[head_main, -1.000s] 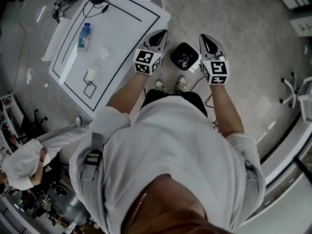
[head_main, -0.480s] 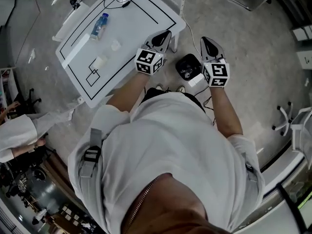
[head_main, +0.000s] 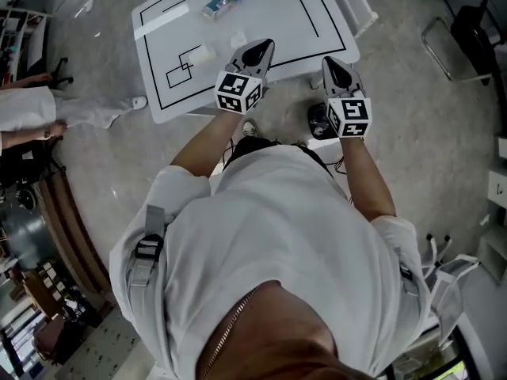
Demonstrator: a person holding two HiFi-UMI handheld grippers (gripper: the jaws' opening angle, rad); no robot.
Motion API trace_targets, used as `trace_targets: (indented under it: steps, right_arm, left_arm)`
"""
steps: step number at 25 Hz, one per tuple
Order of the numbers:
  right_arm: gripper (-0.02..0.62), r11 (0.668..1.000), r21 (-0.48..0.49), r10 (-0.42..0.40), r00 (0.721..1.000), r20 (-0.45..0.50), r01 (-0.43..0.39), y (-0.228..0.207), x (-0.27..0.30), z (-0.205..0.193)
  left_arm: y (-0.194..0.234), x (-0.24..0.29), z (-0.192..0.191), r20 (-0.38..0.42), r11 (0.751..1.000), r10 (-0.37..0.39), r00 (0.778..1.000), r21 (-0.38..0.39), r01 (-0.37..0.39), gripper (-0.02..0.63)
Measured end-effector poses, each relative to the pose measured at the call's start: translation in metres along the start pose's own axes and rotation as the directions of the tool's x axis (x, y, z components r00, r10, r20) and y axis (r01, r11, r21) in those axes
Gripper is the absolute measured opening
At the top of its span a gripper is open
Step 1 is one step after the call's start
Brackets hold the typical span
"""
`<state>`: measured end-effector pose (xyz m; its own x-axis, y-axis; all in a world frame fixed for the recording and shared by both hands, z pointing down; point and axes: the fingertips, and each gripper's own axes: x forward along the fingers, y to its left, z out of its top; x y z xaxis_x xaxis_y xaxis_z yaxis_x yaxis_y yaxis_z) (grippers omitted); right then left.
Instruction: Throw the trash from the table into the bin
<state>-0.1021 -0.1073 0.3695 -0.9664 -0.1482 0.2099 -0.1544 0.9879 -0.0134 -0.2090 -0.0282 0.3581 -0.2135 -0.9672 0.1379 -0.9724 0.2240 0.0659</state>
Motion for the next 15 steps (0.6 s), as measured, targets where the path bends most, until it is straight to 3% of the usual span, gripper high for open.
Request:
trace_targets:
  steps: [6,9,15]
  right_arm:
    - [0.005,0.978,-0.035,0.205,0.977,-0.052,-0.207,0.089,0.08,0.005]
    - [0.005,0.949,-0.04,0.307,0.948,-0.083,-0.311,0.136,0.119,0.003]
    - [0.006,0.891,-0.022,0.445,0.881,-0.161,-0.454,0.216,0.181,-0.014]
  left_arm:
    - [0.096,-0.067,-0.013,-0.01,0.983,0.182,0.983,-0.038,-0.182,0.009]
    - [0.141,-0.104,-0.024,-0.025,0.961,0.267,0.963,-0.06,-0.268,0.009]
    - [0.212,-0.159,-0.043,-0.058,0.93,0.355,0.933,-0.076,-0.359,0.009]
